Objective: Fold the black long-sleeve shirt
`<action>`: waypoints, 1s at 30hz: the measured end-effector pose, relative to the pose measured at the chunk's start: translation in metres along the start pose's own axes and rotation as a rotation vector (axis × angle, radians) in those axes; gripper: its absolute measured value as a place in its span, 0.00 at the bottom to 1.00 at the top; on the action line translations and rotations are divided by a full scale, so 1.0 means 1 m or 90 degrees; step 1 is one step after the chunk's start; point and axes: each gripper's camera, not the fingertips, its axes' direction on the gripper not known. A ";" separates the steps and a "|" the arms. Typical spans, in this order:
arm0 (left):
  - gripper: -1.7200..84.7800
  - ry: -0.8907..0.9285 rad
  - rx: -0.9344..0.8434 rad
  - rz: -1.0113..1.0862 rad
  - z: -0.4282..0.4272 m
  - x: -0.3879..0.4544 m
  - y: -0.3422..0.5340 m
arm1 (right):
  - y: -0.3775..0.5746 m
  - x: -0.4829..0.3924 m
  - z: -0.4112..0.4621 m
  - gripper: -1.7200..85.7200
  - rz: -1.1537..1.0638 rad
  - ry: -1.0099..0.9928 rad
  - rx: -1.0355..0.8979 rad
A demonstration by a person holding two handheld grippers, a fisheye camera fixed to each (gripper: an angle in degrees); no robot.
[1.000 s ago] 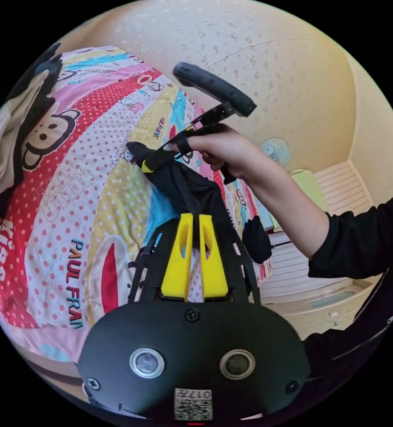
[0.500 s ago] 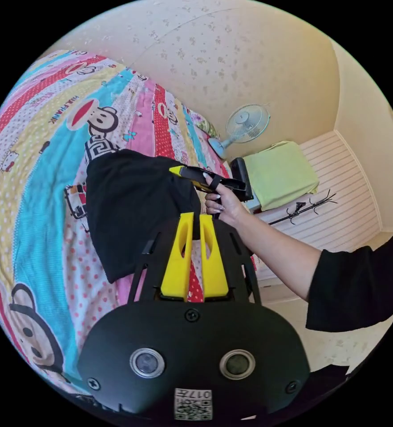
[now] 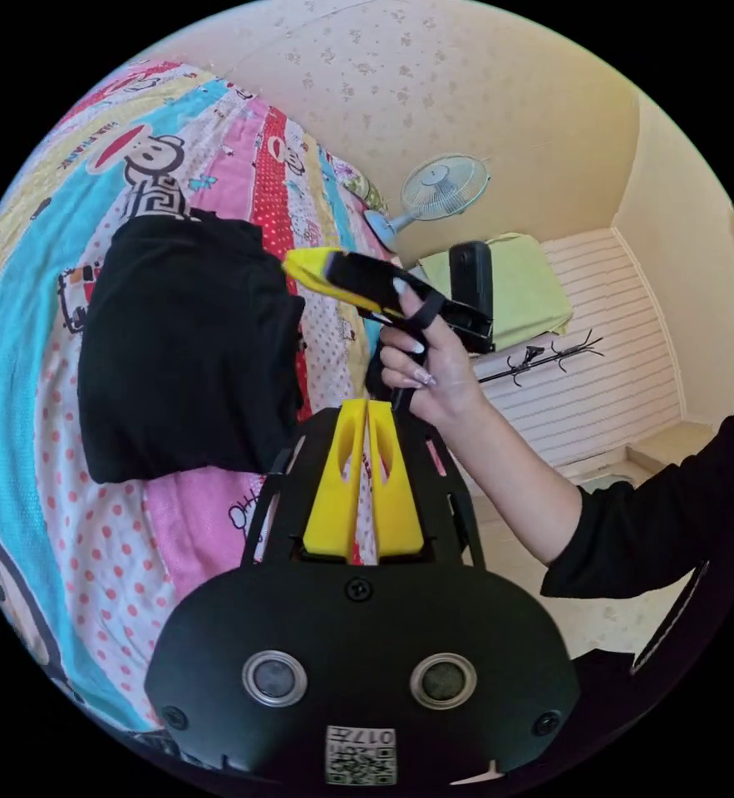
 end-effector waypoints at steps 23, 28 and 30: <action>0.01 -0.159 0.059 -0.090 -0.082 -0.044 -0.008 | -0.026 0.069 0.076 0.06 -0.003 0.275 -0.098; 0.01 -0.161 0.064 -0.083 -0.085 -0.038 -0.010 | -0.053 0.033 0.056 0.05 -0.083 0.304 -0.008; 0.01 -0.169 0.060 -0.080 -0.084 -0.039 -0.011 | -0.072 0.025 0.052 0.05 -0.112 0.321 0.021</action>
